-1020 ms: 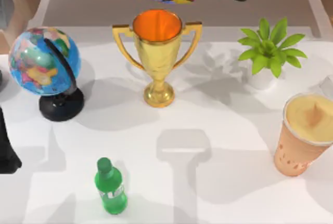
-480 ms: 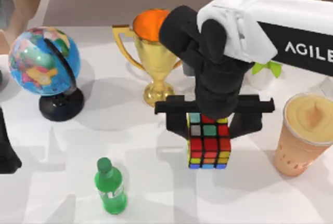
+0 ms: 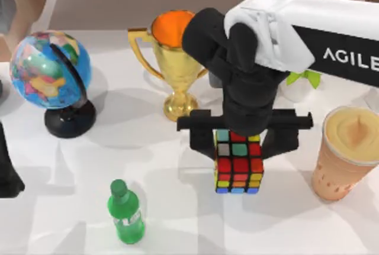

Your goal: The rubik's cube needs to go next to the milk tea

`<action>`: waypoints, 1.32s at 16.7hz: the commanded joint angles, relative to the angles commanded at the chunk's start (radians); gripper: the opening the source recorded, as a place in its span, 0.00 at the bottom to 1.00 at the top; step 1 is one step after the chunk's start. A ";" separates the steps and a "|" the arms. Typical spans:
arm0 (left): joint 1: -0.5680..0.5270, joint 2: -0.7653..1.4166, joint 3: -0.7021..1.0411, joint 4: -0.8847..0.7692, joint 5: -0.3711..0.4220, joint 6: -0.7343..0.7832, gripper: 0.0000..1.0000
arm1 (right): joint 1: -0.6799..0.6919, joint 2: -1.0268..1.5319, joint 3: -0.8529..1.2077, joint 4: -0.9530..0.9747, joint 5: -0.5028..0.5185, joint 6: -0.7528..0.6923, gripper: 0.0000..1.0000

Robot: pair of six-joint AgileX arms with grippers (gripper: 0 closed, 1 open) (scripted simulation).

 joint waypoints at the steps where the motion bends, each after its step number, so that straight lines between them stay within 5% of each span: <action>1: 0.000 0.000 0.000 0.000 0.000 0.000 1.00 | 0.002 -0.003 0.004 0.005 0.000 -0.001 0.00; 22: 0.000 0.000 0.000 0.000 0.000 0.000 1.00 | -0.007 0.021 -0.063 0.065 -0.001 0.001 0.00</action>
